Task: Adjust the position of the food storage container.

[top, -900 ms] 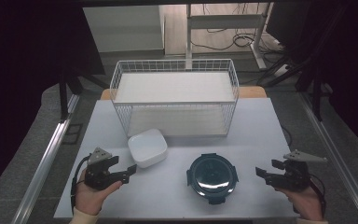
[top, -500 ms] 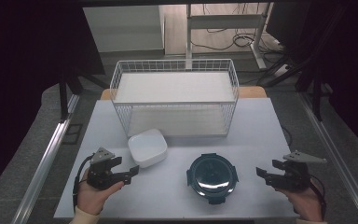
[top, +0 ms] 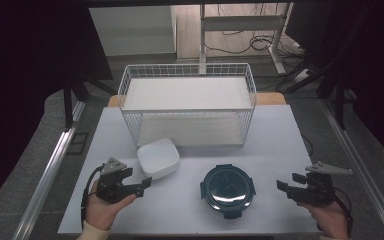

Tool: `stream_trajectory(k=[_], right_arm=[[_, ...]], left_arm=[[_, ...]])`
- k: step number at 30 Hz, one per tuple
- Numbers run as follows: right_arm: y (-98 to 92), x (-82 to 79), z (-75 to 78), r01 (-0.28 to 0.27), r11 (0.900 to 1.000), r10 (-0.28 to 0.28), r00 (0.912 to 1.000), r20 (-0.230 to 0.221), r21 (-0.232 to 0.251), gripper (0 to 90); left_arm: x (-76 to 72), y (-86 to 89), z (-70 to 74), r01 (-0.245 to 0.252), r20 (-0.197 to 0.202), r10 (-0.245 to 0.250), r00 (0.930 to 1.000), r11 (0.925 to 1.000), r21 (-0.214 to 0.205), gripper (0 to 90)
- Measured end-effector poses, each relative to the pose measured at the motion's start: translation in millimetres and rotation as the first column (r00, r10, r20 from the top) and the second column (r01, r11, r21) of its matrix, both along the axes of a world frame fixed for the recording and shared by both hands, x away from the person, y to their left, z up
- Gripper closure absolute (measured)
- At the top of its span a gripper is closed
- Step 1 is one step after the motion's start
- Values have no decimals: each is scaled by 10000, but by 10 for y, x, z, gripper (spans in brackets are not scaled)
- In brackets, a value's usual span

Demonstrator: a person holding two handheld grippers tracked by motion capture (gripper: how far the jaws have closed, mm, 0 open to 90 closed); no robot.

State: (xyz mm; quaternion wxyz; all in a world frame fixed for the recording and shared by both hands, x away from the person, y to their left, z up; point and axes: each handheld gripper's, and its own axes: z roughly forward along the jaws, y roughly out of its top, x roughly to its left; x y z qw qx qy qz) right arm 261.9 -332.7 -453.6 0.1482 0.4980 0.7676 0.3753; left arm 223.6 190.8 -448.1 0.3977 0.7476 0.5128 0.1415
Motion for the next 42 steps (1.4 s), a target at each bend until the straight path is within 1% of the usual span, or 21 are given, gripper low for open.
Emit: stream_trajectory(k=[1,5,10,12,14,15,17,19,21,22,23,24,29,34,38,39,42], right_arm=[[9,31,-4,9,10000,-9,10000,-99,-53,310],[26,23,-2,-88,9999,90,9997,-231,47,322],[78,5,35,-169,9999,169,9996,-207,3,336],[116,5,42,-297,9995,295,9992,-255,-49,344],[182,11,50,-552,9983,546,9980,-315,-180,376],[182,11,50,-552,9983,546,9980,-315,-180,376],[211,16,57,-658,9975,649,9972,-381,-244,402],[240,17,68,-627,9975,611,9969,-495,-324,437],[266,18,78,-690,9967,665,9961,-572,-417,488],[297,21,91,-820,9956,783,9937,-797,-451,560],[297,21,91,-820,9956,783,9937,-797,-451,560],[310,24,94,-884,9951,842,9927,-861,-454,590],[438,46,112,-1323,9879,1222,9853,-1198,-809,746],[575,79,84,-1637,9795,1461,9786,-1448,-1174,857],[716,132,43,-2029,9694,1797,9699,-1640,-1378,880],[746,147,22,-2065,9677,1816,9689,-1679,-1445,884],[804,194,-35,-2104,9630,1755,9639,-2003,-1686,891]], left_arm=[[-1,-17,0,60,18,-60,10000,9999,83,233],[15,-8,-28,11,-116,-10,9999,9999,138,232],[13,-13,-37,-197,-188,196,9996,9998,-31,232],[19,-60,-45,-33,-221,34,9997,10000,56,230],[24,-87,-58,116,-275,-113,9996,9999,128,228],[24,-87,-58,116,-275,-113,9996,9999,128,228],[27,-74,-60,72,-284,-69,9996,9999,97,229],[26,-50,-50,21,-260,-19,9997,10000,48,229],[21,-33,-37,-41,-226,42,9997,10000,17,228],[16,-28,-29,-49,-194,48,9998,10000,-15,229],[16,-28,-29,-49,-194,48,9998,10000,-15,228],[13,-29,-24,-44,-176,44,9998,10000,-4,228],[22,-41,-29,52,-243,-52,9997,10000,32,225],[22,-21,-22,-22,-247,21,9997,10000,-21,224],[13,-30,-10,13,-209,-13,9998,10000,8,224],[12,-31,-8,22,-212,-22,9998,10000,21,224],[14,-30,-13,2,-244,0,9997,10000,71,224]])
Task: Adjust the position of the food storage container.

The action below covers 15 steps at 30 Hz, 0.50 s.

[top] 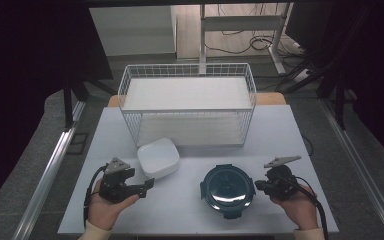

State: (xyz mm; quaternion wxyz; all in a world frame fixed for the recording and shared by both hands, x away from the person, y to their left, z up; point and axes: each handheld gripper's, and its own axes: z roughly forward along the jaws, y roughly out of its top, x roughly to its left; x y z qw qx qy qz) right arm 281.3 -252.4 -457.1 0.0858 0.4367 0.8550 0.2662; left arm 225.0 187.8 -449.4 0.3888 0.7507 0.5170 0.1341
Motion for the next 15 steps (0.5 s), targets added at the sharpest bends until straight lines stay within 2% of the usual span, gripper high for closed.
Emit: stream_trajectory(k=[2,4,6,15], right_arm=[[10,12,-18,-78,9999,80,9999,-138,107,894],[13,8,-30,-102,9999,101,9997,-205,-52,895],[9,1,-32,-47,10000,47,9997,-253,13,896],[59,-36,-31,120,9992,-128,9997,-202,-380,899]], left_arm=[[6,-3,-10,-27,-25,27,10000,10000,-6,224],[11,-4,-16,-36,-55,36,10000,10000,9,224],[5,-1,-15,-6,-56,6,10000,10000,10,224],[7,-13,-7,61,-94,-60,9999,10000,37,228]])
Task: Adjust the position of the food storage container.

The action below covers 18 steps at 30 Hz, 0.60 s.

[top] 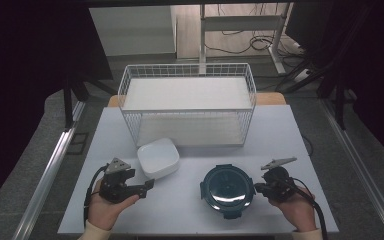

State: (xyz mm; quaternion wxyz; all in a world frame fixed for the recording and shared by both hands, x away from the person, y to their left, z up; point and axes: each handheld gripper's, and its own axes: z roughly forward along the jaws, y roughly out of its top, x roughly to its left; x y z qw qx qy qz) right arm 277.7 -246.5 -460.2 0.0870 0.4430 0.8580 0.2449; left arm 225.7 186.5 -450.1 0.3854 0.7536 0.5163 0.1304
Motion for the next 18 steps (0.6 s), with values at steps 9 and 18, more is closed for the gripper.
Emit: stream_trajectory(k=[9,18], right_arm=[[32,-48,33,-78,9998,79,10000,-42,186,900],[88,-50,27,-35,9995,37,10000,-65,323,900]], left_arm=[[1,-49,-18,125,-49,-125,9999,9999,77,228],[21,-72,-37,191,-144,-189,9997,9997,138,229]])
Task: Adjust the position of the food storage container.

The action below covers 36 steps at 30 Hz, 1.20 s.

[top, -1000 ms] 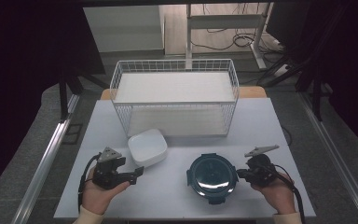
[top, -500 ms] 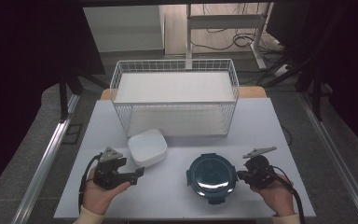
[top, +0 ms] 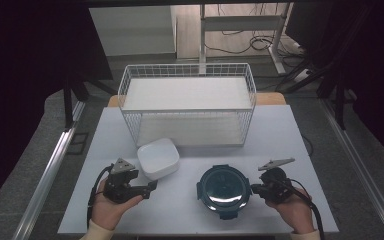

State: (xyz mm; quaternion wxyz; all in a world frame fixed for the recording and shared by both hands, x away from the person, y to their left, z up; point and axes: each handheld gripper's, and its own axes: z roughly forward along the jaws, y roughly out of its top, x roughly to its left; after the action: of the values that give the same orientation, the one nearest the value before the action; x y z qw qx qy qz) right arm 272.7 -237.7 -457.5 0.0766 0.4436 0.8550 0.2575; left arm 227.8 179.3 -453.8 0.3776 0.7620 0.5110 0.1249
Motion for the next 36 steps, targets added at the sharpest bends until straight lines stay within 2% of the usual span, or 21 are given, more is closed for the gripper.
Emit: stream_trajectory(k=[4,19,23,30,36], right_arm=[[60,-9,-7,-199,9997,200,9998,-52,151,900],[302,25,-15,-754,9970,756,9971,-114,146,900],[358,1,-15,-864,9959,871,9959,-250,256,900],[453,-18,-28,-1105,9932,1114,9935,-225,378,900],[478,-31,-46,-1305,9890,1326,9908,-257,699,900]], left_arm=[[2,-19,3,101,37,-100,9999,9999,-69,231],[17,-16,-18,29,-85,-30,10000,10000,-11,232],[14,-17,-17,20,13,-20,10000,10000,-88,236],[14,-3,-10,-1,45,2,10000,9999,-145,240],[15,-11,-14,33,35,-33,10000,9999,-116,239]])
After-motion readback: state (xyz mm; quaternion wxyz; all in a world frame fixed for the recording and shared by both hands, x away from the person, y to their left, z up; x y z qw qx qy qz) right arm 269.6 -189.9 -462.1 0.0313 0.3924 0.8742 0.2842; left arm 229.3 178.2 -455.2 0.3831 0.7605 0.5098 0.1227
